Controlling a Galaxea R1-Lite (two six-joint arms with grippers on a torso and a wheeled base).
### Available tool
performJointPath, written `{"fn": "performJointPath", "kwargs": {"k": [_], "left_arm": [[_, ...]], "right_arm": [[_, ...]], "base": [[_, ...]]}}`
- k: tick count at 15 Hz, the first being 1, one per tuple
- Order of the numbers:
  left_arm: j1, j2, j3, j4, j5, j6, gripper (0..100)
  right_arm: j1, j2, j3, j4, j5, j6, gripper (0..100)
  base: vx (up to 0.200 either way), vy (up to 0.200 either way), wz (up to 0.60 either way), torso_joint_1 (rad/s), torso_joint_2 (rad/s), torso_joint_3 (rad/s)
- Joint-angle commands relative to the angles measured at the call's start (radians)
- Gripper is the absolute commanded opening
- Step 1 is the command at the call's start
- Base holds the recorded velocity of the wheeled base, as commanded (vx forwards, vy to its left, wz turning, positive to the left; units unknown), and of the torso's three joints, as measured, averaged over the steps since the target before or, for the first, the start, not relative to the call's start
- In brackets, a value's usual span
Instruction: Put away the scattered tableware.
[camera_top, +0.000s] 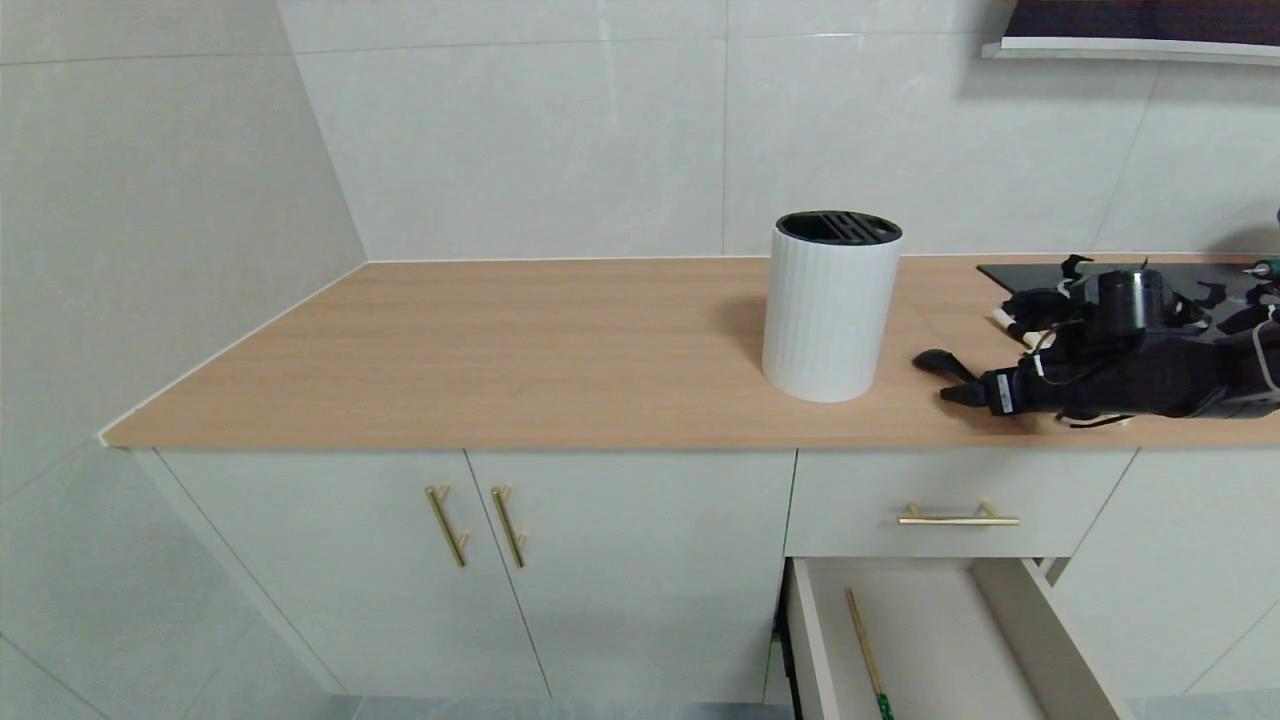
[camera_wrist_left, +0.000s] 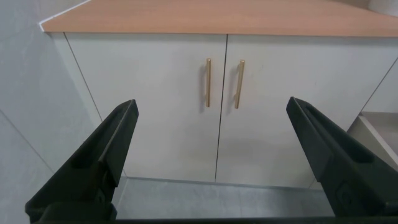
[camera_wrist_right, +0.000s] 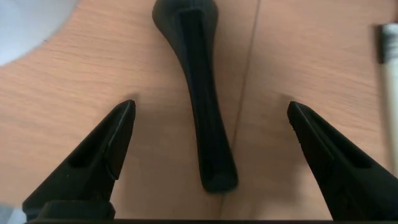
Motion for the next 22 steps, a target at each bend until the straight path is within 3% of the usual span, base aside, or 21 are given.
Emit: {"fn": "performJointPath", "kwargs": {"k": [1, 10, 14, 15, 22], "left_arm": [[0.000, 0.000, 0.000, 0.000, 0.000, 0.000, 100], [0.000, 0.000, 0.000, 0.000, 0.000, 0.000, 100], [0.000, 0.000, 0.000, 0.000, 0.000, 0.000, 100], [0.000, 0.000, 0.000, -0.002, 0.000, 0.000, 100], [0.000, 0.000, 0.000, 0.000, 0.000, 0.000, 100]], "right_arm": [[-0.001, 0.021, -0.005, 0.000, 0.003, 0.001, 0], [0.005, 0.024, -0.005, 0.000, 0.006, 0.001, 0], [0.013, -0.118, 0.056, 0.045, 0.000, 0.074, 0], [0.022, -0.207, 0.113, 0.080, 0.002, 0.163, 0], [0.071, -0.525, 0.532, 0.100, -0.026, 0.203, 0]], "base": [[0.000, 0.000, 0.00, 0.000, 0.00, 0.000], [0.000, 0.000, 0.00, 0.000, 0.00, 0.000], [0.000, 0.000, 0.00, 0.000, 0.00, 0.000], [0.000, 0.000, 0.00, 0.000, 0.00, 0.000], [0.000, 0.000, 0.00, 0.000, 0.00, 0.000]]}}
